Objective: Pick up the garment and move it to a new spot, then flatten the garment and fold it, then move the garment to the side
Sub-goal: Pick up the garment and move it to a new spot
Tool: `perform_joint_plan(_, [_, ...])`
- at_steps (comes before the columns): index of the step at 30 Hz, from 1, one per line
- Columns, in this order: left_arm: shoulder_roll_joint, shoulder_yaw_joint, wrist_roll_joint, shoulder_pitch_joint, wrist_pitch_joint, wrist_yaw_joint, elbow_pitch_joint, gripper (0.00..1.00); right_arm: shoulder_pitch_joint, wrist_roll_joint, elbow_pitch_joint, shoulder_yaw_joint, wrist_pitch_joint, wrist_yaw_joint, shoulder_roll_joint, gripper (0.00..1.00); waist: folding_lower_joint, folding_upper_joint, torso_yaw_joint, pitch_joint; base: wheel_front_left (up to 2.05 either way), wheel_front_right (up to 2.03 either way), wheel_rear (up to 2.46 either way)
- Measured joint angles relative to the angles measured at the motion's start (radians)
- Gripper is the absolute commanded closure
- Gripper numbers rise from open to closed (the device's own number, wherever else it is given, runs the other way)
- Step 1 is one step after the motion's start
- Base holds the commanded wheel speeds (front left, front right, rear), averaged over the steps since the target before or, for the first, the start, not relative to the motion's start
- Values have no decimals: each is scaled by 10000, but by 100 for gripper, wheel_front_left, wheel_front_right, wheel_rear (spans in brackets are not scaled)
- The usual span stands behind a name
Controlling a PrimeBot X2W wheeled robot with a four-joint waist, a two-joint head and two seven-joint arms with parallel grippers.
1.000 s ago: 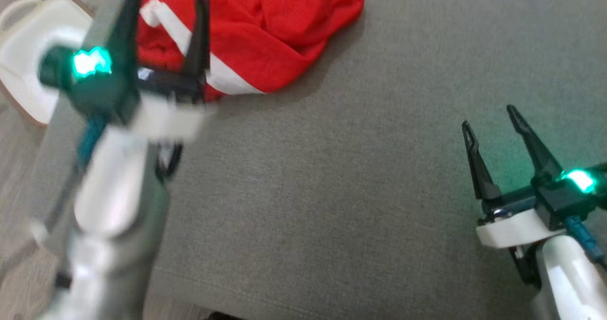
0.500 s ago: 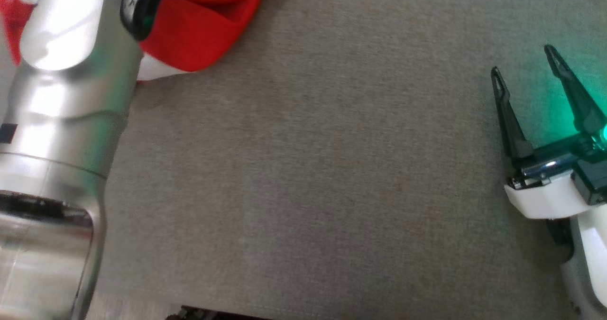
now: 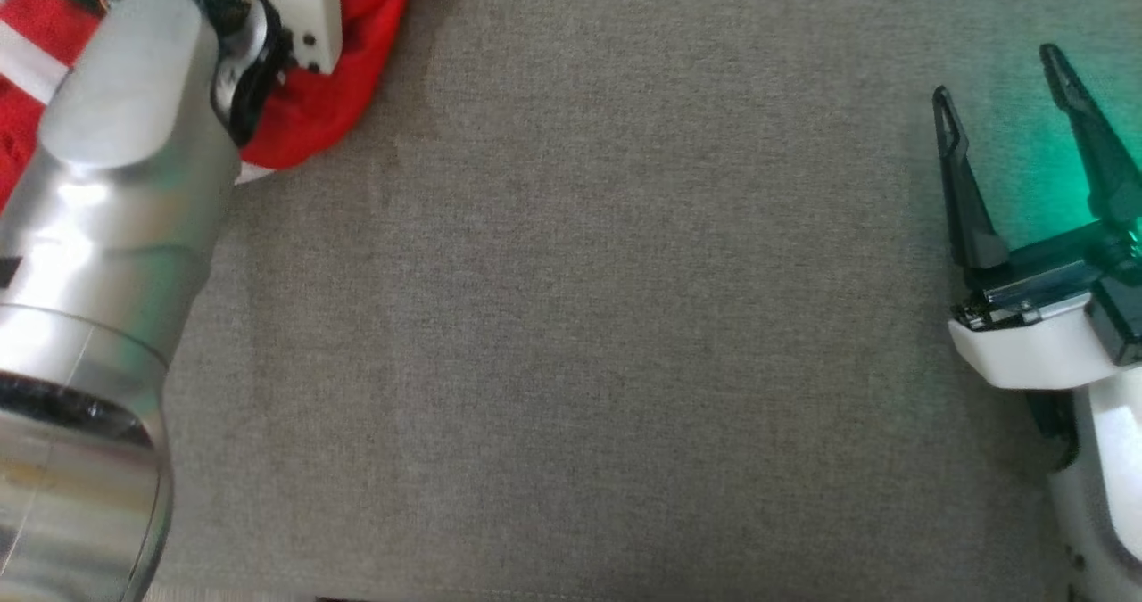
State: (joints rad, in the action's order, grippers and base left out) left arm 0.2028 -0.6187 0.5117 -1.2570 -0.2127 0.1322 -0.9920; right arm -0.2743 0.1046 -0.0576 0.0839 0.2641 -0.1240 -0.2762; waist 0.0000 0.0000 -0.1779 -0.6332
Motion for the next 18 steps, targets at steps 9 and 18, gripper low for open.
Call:
perform_joint_plan(9, [911,-959,757,338,1549,2,336,100,132,-94,470,90,-6,0,719,0,0,1,335,1165,0,0,0])
perform_joint_plan(18, [1450,-1576,884,330,2615,2,706,100,802,-261,865,150,-13,0,1567,0,-1,1,882,2957,0,0,0])
